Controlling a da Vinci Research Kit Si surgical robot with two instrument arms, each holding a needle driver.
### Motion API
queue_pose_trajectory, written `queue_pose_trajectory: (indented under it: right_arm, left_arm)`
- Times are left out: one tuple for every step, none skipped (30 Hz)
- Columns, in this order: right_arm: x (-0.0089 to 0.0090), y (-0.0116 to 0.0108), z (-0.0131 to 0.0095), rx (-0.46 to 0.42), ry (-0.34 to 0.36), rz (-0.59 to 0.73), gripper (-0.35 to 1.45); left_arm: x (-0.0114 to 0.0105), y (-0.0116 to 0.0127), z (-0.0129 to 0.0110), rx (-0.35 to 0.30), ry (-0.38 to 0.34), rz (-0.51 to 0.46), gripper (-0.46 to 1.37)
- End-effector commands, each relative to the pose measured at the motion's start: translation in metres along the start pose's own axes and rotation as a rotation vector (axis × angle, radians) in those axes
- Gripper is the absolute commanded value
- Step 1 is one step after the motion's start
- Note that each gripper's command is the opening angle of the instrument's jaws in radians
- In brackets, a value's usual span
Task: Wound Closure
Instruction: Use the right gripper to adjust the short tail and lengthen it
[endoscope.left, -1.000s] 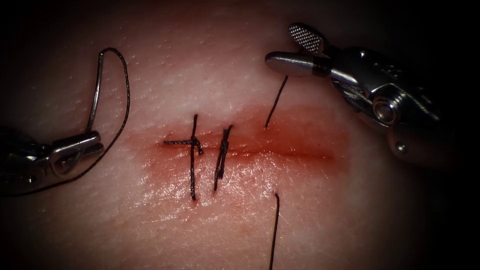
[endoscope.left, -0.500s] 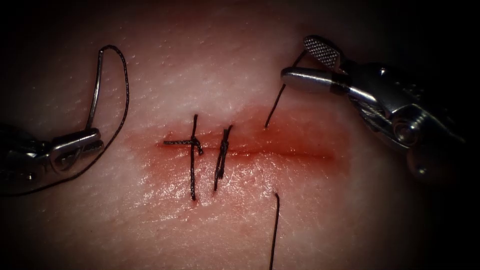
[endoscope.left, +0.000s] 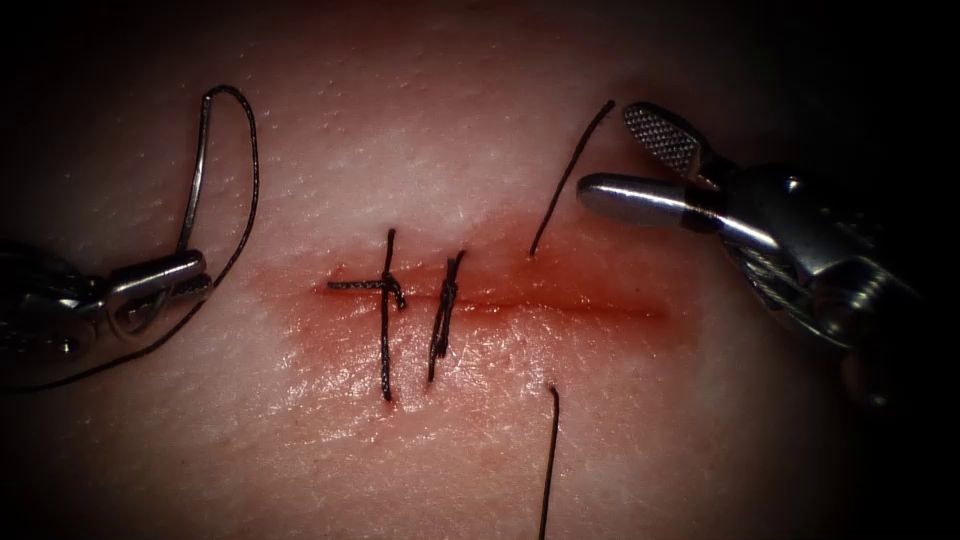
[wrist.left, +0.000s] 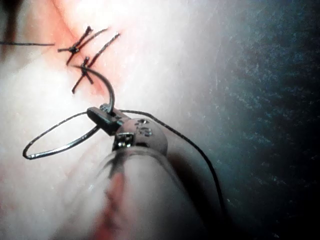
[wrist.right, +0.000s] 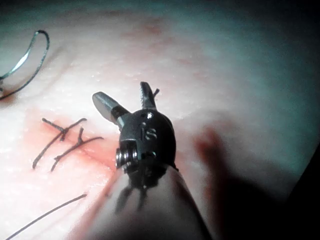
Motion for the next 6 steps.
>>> queue_pose_trajectory:
  right_arm:
    - [0.0000, 0.0000, 0.0000, 0.001, 0.000, 0.000, 0.84]
    - [0.0000, 0.0000, 0.0000, 0.001, 0.000, 0.000, 0.84]
    - [0.0000, -0.0001, 0.0000, 0.001, 0.000, 0.000, 0.84]
    - [0.0000, -0.0002, -0.0001, 0.001, 0.000, 0.000, 0.84]
    - [0.0000, -0.0003, -0.0002, 0.001, 0.000, 0.000, 0.84]
    - [0.0001, -0.0004, -0.0002, 0.001, 0.000, 0.000, 0.84]
  left_arm:
    - [0.0000, 0.0000, 0.0000, -0.008, 0.000, 0.000, -0.35]
    - [0.0000, 0.0000, 0.0000, -0.008, 0.000, 0.000, -0.35]
    - [0.0000, 0.0000, 0.0000, -0.008, 0.000, 0.001, -0.35]
    - [0.0000, 0.0000, 0.0000, -0.008, 0.000, 0.000, -0.35]
    - [0.0000, 0.0000, 0.0000, -0.008, 0.000, 0.000, -0.35]
    - [0.0000, 0.0000, 0.0000, -0.008, 0.000, 0.000, -0.35]
